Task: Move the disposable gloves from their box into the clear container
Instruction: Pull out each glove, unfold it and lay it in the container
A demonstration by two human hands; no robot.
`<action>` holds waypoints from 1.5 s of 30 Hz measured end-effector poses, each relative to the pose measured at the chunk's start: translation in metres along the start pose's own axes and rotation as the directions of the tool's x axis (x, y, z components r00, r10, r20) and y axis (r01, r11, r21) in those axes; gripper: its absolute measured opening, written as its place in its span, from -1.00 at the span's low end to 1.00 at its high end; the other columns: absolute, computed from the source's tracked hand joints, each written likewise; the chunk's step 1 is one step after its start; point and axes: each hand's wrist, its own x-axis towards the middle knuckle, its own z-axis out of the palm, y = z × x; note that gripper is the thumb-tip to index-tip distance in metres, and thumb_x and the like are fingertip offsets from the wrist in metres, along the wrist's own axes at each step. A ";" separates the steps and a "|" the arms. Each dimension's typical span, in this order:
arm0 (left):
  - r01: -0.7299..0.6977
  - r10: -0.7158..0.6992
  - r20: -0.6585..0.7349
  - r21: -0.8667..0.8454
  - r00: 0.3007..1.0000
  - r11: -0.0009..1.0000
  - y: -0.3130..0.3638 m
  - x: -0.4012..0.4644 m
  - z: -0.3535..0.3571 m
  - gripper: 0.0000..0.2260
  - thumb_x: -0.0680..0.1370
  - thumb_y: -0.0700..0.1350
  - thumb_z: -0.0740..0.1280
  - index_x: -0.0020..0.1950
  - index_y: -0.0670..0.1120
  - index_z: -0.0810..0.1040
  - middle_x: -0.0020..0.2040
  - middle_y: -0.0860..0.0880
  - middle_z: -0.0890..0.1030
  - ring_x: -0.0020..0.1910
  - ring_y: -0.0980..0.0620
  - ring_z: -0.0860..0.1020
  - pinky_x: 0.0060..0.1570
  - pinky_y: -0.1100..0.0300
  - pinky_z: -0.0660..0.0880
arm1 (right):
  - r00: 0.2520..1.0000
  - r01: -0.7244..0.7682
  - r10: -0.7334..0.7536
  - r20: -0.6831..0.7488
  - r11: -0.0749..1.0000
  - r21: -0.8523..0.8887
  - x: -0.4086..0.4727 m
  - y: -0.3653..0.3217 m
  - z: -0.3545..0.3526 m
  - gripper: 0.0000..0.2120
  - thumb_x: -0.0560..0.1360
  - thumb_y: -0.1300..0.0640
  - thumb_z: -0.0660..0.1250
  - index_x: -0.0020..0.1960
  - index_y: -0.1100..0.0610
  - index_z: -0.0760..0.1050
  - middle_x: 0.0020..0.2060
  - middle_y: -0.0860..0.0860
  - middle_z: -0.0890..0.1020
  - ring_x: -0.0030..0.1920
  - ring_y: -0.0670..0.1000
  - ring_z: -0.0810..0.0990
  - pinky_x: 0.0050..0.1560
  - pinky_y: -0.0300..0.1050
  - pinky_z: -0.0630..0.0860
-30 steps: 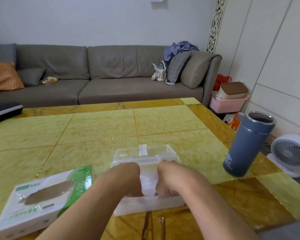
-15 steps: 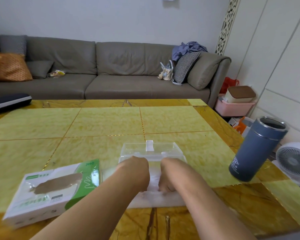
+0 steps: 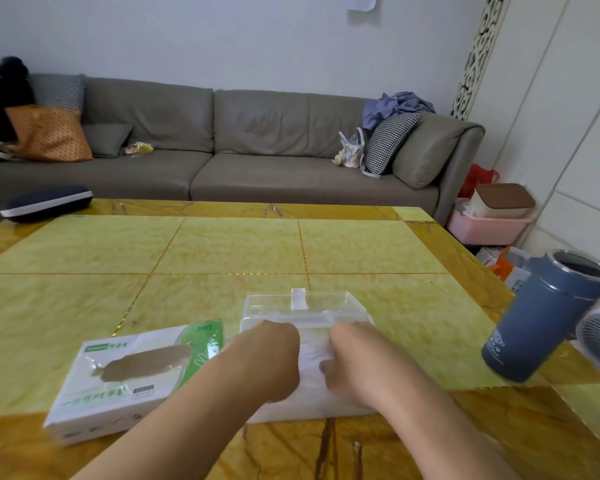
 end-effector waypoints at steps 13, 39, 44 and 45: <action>0.219 -0.288 -0.320 -0.235 0.903 0.947 -0.119 -0.059 -0.004 -0.82 0.63 -0.04 0.11 -0.04 -0.01 0.48 -0.16 0.03 0.56 -0.24 0.01 0.57 -0.20 0.04 0.60 | 0.868 0.234 -0.162 -0.469 0.967 0.101 -0.008 -0.038 0.008 -0.73 0.61 0.24 0.20 0.10 -0.06 0.59 -0.05 -0.20 0.61 0.01 -0.09 0.59 0.01 -0.10 0.60; 0.087 -0.254 -0.351 -0.427 0.901 0.900 -0.165 -0.066 0.008 -0.93 0.55 0.10 0.41 -0.06 0.17 0.55 -0.09 0.21 0.59 -0.17 0.23 0.58 -0.16 0.17 0.61 | 0.750 0.607 -0.620 -0.230 0.783 -0.134 -0.004 -0.101 0.069 -0.62 0.54 0.03 0.25 0.32 -0.07 0.61 0.22 -0.14 0.62 0.29 -0.08 0.52 0.58 -0.15 -0.01; 0.066 -0.420 -0.443 -0.621 0.792 0.781 -0.166 -0.062 -0.001 -0.82 0.63 -0.05 0.34 -0.16 0.08 0.61 -0.34 0.07 0.65 -0.47 0.15 0.57 -0.50 0.32 0.46 | 0.734 0.605 -0.621 -0.273 0.782 -0.151 -0.002 -0.100 0.072 -0.62 0.40 0.03 0.38 0.21 -0.10 0.67 0.07 -0.18 0.65 0.12 -0.13 0.62 0.53 -0.13 0.11; 0.017 -0.468 -0.463 -0.697 0.752 0.717 -0.167 -0.063 -0.007 -0.83 0.64 -0.04 0.33 -0.14 0.07 0.61 -0.34 0.05 0.65 -0.49 0.15 0.56 -0.54 0.34 0.41 | 0.735 0.602 -0.618 -0.278 0.784 -0.152 -0.001 -0.099 0.074 -0.62 0.39 0.02 0.38 0.20 -0.11 0.67 0.05 -0.19 0.65 0.10 -0.14 0.62 0.53 -0.14 0.11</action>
